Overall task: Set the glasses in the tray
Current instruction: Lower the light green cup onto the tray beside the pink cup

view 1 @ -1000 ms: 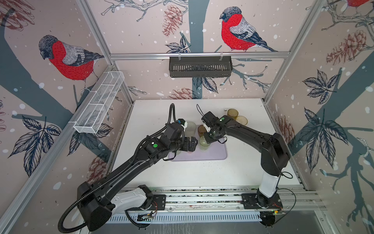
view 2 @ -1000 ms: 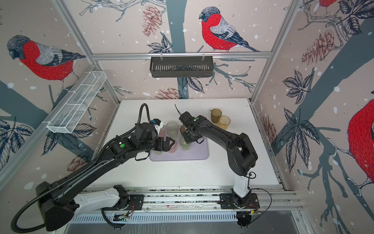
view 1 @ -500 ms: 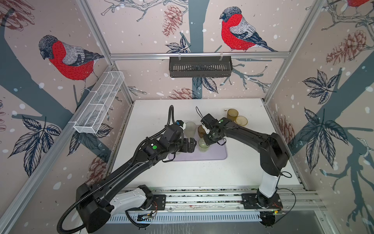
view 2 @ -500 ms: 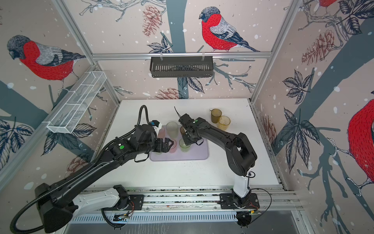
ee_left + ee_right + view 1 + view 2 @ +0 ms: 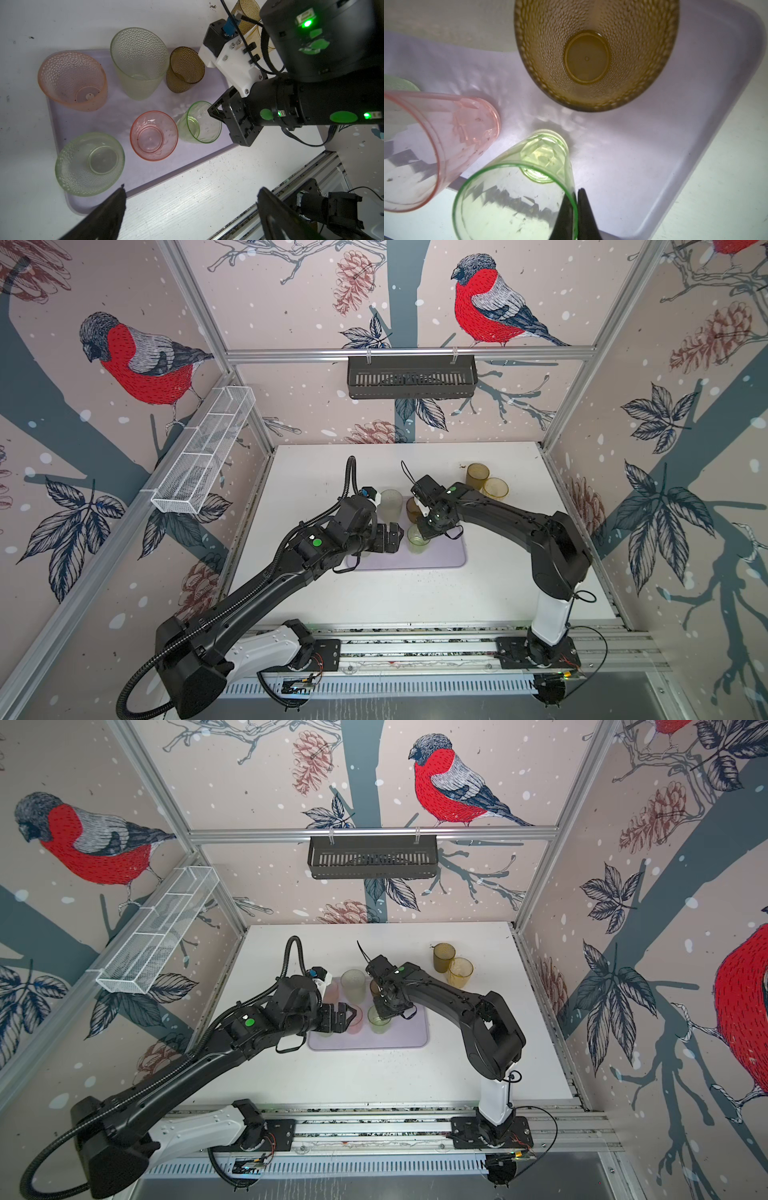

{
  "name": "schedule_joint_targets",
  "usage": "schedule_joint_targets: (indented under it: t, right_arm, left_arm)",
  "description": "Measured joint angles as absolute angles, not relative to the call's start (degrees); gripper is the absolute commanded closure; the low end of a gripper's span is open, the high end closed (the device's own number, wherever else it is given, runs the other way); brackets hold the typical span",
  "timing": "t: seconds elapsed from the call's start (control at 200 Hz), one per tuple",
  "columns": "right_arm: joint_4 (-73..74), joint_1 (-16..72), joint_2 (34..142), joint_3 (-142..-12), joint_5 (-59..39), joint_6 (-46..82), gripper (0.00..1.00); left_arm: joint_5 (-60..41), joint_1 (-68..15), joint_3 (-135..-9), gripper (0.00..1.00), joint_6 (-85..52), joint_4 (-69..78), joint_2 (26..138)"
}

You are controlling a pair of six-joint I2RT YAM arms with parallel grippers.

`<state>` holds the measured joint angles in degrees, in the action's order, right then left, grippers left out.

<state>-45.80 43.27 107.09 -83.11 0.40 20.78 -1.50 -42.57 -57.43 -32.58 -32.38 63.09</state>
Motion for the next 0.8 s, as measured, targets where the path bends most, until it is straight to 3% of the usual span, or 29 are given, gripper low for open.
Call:
schedule_joint_targets:
  t: [0.8]
  right_arm:
    - [-44.9,43.4,107.3,-82.3,0.7,21.0,0.91]
  left_arm:
    - [-1.5,-42.6,-57.4,0.02,-32.6,-32.4,63.1]
